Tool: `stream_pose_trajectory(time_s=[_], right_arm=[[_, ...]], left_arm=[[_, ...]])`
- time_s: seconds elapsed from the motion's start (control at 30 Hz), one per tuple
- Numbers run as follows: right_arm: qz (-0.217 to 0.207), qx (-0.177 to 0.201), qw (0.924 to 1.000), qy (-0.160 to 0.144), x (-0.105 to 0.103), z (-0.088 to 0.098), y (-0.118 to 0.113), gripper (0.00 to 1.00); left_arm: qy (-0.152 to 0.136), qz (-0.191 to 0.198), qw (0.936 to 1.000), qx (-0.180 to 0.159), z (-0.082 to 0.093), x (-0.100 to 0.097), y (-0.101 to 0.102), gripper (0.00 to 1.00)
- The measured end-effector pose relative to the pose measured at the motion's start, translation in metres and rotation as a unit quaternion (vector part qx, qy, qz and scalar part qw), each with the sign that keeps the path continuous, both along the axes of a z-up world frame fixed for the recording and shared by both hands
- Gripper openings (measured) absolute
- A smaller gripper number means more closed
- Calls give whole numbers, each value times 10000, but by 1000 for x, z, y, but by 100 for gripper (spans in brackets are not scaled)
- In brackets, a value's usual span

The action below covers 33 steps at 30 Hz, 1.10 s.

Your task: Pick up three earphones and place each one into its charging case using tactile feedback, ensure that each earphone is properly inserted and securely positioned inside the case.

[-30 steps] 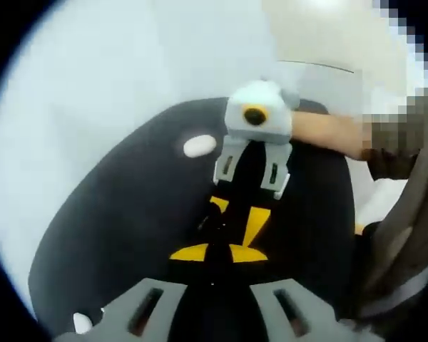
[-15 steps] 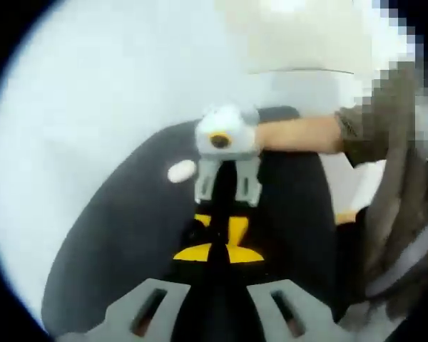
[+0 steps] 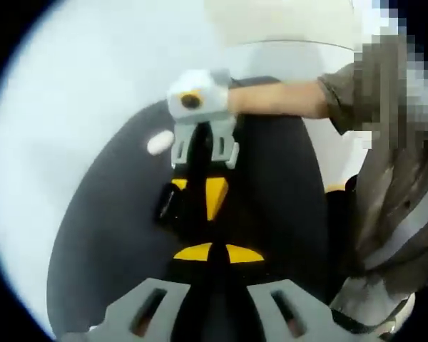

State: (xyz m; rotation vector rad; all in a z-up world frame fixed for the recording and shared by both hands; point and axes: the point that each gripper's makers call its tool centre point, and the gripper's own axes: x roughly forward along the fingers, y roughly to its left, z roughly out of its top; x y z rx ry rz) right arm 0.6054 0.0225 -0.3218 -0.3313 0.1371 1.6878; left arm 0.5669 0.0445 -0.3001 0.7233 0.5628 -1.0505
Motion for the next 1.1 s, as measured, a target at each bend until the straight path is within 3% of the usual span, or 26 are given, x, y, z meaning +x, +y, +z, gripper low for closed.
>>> stream_pose_trajectory(time_s=[0.33, 0.43, 0.53, 0.6, 0.77, 0.83, 0.87, 0.9, 0.93, 1.0, 1.07, 1.1], right_arm=[[-2, 2, 10000, 13, 1, 0, 0, 19], [1, 0, 10000, 16, 1, 0, 0, 19], [-1, 0, 10000, 18, 1, 0, 0, 19], [-4, 5, 10000, 14, 2, 0, 0, 19], [0, 5, 10000, 20, 1, 0, -1, 19], [1, 2, 10000, 19, 1, 0, -1, 19], [0, 1, 10000, 18, 1, 0, -1, 19], [-3, 1, 10000, 14, 1, 0, -1, 19], [-6, 3, 10000, 8, 1, 0, -1, 19], [-10, 2, 10000, 5, 1, 0, -1, 19], [-10, 3, 10000, 4, 1, 0, -1, 19], [-10, 2, 10000, 4, 1, 0, -1, 19]], left_arm=[[-348, 488, 9978, 282, 13, 14, 27, 2], [-76, 561, 9979, 314, 4, 9, 34, 1], [564, 714, 9957, -183, -2, 1, 27, 1], [711, 872, 9933, -277, -2, 0, 27, 4], [566, 926, 9937, -283, 4, -3, 19, 11], [429, 911, 9949, 107, -4, 0, 27, 10], [424, 891, 9950, 140, -8, 3, 29, 10], [460, 883, 9950, 83, -10, 5, 30, 11], [697, 934, 9929, -222, -12, 3, 24, 11], [877, 772, 9916, -557, -12, 0, 16, 11], [613, 286, 9954, -684, -11, -2, 7, 12], [681, 423, 9948, -625, -15, -5, 9, 12]])
